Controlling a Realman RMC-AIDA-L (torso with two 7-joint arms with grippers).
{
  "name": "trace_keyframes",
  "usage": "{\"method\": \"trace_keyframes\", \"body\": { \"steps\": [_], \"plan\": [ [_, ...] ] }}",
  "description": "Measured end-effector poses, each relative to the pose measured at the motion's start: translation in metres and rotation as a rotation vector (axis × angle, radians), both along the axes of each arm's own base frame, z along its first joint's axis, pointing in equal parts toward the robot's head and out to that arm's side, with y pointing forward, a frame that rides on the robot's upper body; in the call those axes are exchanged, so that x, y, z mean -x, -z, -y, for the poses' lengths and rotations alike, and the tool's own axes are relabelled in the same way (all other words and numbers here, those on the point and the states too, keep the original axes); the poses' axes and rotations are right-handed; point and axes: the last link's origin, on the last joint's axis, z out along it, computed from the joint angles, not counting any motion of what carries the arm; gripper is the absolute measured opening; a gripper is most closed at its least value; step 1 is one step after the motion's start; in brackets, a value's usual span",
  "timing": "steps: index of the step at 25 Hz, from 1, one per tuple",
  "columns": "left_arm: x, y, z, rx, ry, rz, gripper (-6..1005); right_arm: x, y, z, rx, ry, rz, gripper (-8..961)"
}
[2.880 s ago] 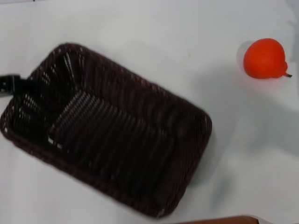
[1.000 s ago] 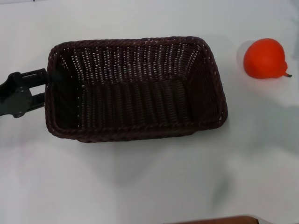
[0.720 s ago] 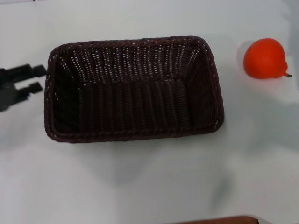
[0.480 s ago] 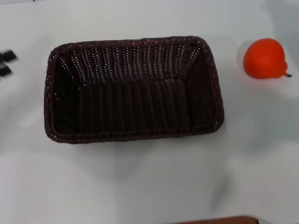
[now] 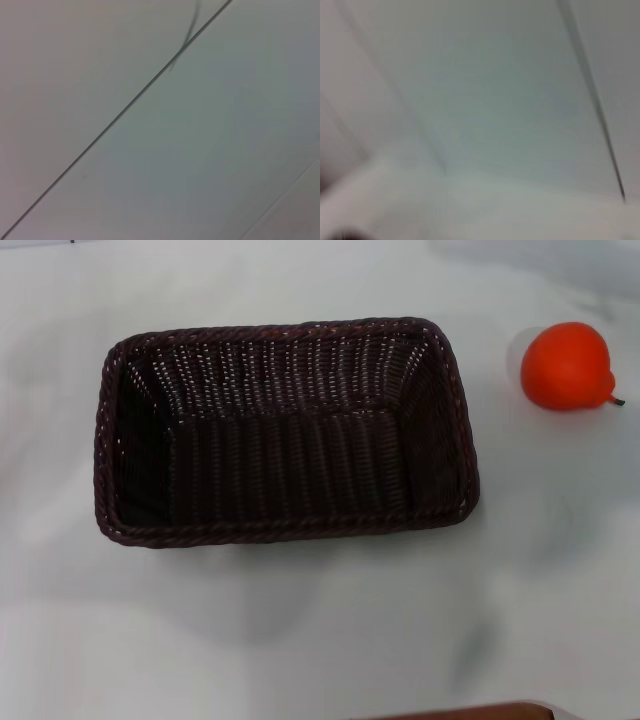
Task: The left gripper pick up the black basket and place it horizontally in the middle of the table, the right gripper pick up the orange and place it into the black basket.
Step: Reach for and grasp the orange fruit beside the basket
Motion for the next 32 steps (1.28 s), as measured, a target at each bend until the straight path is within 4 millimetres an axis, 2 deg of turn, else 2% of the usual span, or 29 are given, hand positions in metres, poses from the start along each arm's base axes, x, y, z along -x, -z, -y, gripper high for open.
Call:
{"method": "trace_keyframes", "body": {
  "steps": [5, 11, 12, 20, 32],
  "plan": [
    [-0.004, 0.007, -0.004, -0.048, 0.043, 0.021, 684, 0.010, -0.016, 0.005, 0.146, 0.028, 0.248, 885],
    [-0.009, 0.010, -0.009, -0.063, 0.071, 0.040, 884, 0.020, -0.023, 0.009, 0.234, 0.061, 0.464, 879],
    [-0.010, 0.010, -0.010, -0.064, 0.074, 0.041, 886, 0.020, -0.022, 0.008, 0.242, 0.069, 0.493, 878],
    [-0.014, 0.017, -0.013, -0.048, 0.082, 0.071, 891, 0.018, 0.006, 0.002, 0.307, 0.113, 0.656, 870],
    [-0.018, 0.018, -0.019, -0.040, 0.090, 0.089, 889, 0.007, 0.042, -0.008, 0.328, 0.109, 0.697, 858]
  ]
}}
